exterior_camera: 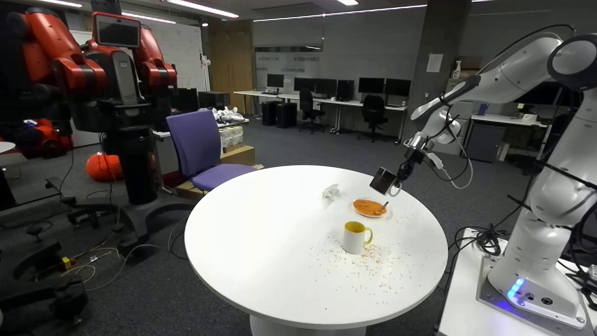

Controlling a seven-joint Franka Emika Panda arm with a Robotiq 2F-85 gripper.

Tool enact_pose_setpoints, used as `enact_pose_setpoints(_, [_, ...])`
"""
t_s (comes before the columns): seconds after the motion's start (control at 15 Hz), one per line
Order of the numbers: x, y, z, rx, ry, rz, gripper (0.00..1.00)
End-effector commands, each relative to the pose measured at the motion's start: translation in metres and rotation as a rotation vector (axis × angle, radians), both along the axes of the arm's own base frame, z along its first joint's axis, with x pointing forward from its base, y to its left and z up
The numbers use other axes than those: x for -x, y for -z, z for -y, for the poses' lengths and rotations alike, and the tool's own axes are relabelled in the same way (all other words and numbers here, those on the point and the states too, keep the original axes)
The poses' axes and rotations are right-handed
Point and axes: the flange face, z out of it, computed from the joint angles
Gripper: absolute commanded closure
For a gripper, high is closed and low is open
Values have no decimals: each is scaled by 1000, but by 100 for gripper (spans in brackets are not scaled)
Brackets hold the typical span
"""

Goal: Empty the content of the black mug onto the plate

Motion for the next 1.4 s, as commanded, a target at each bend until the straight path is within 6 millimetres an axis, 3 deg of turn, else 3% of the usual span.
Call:
enact_pose_setpoints(0.0, [-20,-5,8,-96,56,41,95])
enact_pose_setpoints(0.53, [-56,15,15,-289,206,126,95])
enact_pose_setpoints(0.87, [-55,37,12,-400,252,182,95])
enact_pose_setpoints(1.07, [-51,40,0,-410,250,155,95])
enact_pose_setpoints(1.13, [-50,53,5,-362,262,116,80])
enact_pose_setpoints(1.33, [-51,54,0,-365,253,111,80])
